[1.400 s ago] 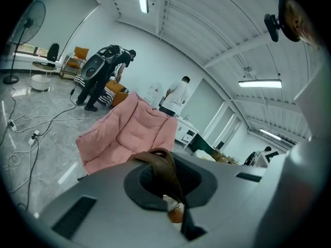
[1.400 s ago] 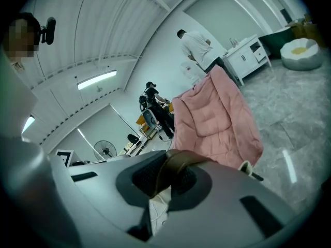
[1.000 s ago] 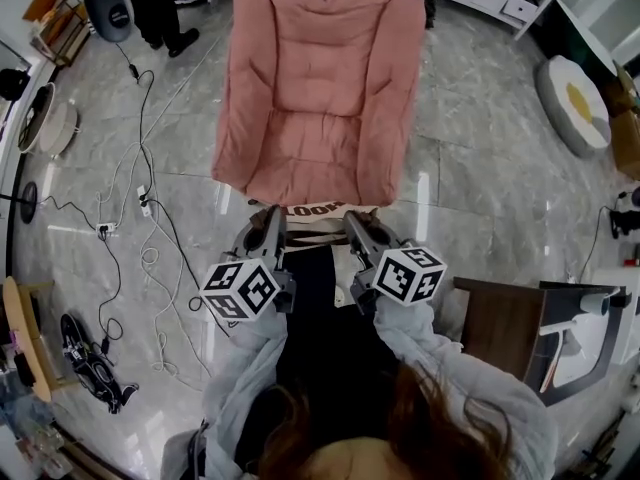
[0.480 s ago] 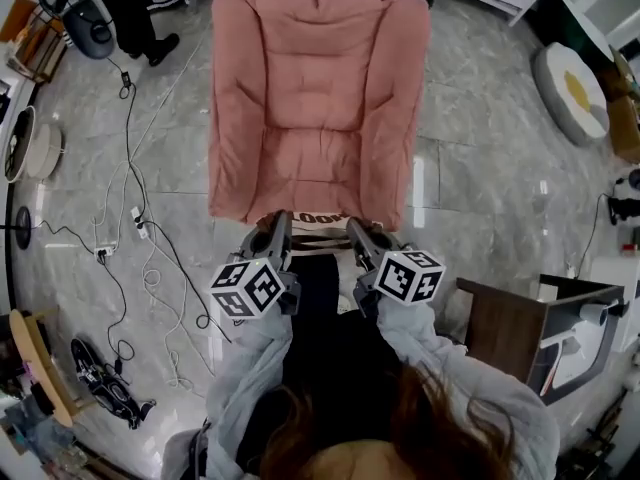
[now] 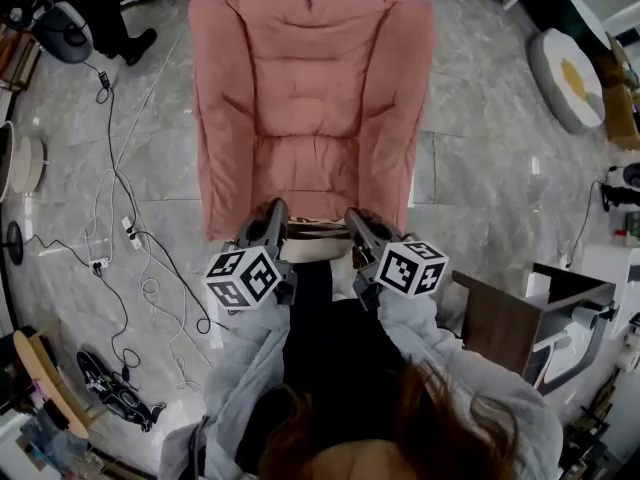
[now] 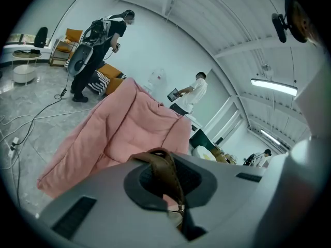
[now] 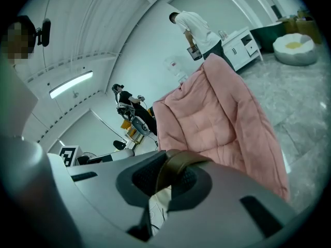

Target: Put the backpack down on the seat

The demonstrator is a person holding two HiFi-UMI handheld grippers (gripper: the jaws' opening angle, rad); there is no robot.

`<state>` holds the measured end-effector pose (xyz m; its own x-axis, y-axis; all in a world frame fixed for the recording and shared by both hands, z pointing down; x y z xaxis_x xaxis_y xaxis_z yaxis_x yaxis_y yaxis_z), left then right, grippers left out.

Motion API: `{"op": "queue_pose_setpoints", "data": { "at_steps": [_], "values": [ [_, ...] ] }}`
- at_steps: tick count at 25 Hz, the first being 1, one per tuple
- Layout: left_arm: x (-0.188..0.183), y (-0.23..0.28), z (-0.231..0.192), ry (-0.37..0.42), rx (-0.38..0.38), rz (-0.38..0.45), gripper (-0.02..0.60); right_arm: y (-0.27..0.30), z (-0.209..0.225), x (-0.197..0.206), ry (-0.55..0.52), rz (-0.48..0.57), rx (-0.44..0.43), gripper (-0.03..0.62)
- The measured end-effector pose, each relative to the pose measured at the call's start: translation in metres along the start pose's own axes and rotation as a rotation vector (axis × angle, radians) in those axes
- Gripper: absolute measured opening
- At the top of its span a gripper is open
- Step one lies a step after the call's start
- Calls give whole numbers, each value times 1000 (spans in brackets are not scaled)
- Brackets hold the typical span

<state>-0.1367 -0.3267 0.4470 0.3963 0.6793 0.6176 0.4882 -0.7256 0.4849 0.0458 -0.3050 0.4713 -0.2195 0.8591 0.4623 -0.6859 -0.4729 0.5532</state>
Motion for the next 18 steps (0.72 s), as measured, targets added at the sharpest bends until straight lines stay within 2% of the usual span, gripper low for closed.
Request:
{"op": "queue_pose_setpoints", "data": {
  "at_steps": [8, 18],
  "values": [
    [-46, 59, -22, 2, 12, -43, 14, 46, 16, -63, 19, -17, 15, 18],
    [-93, 153, -45, 32, 31, -71, 14, 101, 58, -138, 30, -1, 34, 18]
  ]
}}
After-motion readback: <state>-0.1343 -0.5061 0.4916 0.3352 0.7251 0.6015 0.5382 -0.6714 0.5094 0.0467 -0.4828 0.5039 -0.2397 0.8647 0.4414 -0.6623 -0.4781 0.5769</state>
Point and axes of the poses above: the fingertips, and each gripper's own axes: y forward along the fingers, z to its right, x out of its underside, the point moved 4 cm from there along -y, backward along the fingers, and after that the axes turned 9 degrees about -z, right-handed, at the moved point
